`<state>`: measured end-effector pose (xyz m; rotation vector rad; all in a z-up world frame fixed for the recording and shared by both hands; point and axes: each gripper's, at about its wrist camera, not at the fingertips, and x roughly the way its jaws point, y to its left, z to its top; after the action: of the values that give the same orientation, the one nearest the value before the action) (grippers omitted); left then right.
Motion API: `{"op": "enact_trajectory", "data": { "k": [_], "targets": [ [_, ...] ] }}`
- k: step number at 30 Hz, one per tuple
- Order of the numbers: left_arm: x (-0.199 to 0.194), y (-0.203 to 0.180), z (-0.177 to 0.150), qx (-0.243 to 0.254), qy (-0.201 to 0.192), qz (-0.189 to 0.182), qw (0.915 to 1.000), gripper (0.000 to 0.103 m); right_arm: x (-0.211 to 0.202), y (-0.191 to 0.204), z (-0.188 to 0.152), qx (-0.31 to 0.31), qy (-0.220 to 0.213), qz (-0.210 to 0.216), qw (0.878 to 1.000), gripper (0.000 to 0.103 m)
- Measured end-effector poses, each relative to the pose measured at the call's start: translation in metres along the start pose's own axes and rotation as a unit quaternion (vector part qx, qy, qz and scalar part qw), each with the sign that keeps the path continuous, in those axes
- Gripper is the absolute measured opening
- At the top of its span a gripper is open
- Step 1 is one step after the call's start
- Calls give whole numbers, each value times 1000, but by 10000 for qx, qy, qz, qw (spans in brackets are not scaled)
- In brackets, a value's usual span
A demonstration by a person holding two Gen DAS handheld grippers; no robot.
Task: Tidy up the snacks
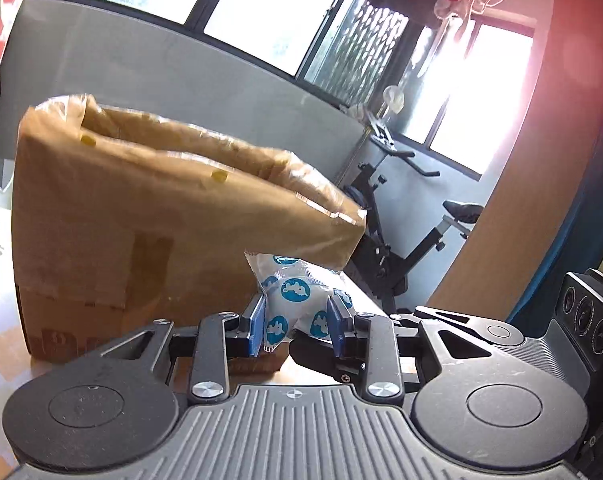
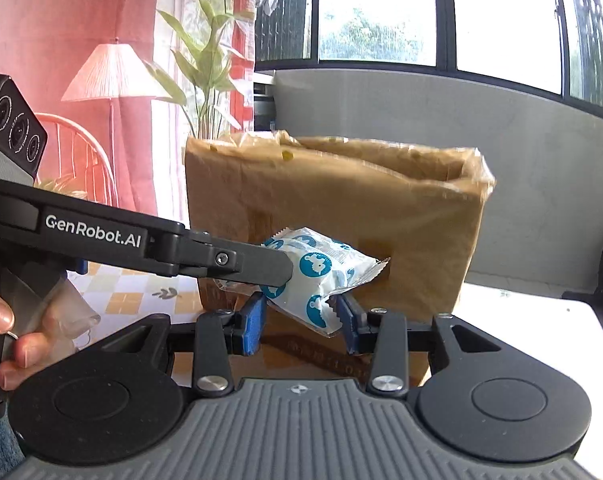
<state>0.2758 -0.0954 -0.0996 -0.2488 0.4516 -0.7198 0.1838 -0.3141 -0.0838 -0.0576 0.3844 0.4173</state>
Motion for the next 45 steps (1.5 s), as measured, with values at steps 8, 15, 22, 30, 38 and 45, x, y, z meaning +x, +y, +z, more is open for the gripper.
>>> {"op": "enact_trajectory", "data": {
  "k": [8, 15, 22, 30, 38, 45],
  "targets": [
    [4, 6, 64, -59, -508, 119, 9986, 34, 27, -7, 68, -230, -373, 56, 9990, 41],
    [33, 16, 109, 153, -170, 414, 9989, 34, 84, -38, 102, 468, -276, 26, 9985, 41],
    [63, 22, 115, 33, 100, 805, 9967, 44, 124, -58, 115, 908, 265, -182, 9953, 44],
    [34, 30, 126, -109, -140, 1439, 9894, 85, 123, -74, 108, 926, 582, -544, 9925, 61],
    [3, 13, 130, 185, -73, 2159, 9762, 92, 92, -72, 107, 1127, 396, -680, 9905, 87],
    [-40, -8, 122, 430, -501, 2515, 9656, 93, 56, -52, 110, 880, 240, -927, 9915, 96]
  ]
}}
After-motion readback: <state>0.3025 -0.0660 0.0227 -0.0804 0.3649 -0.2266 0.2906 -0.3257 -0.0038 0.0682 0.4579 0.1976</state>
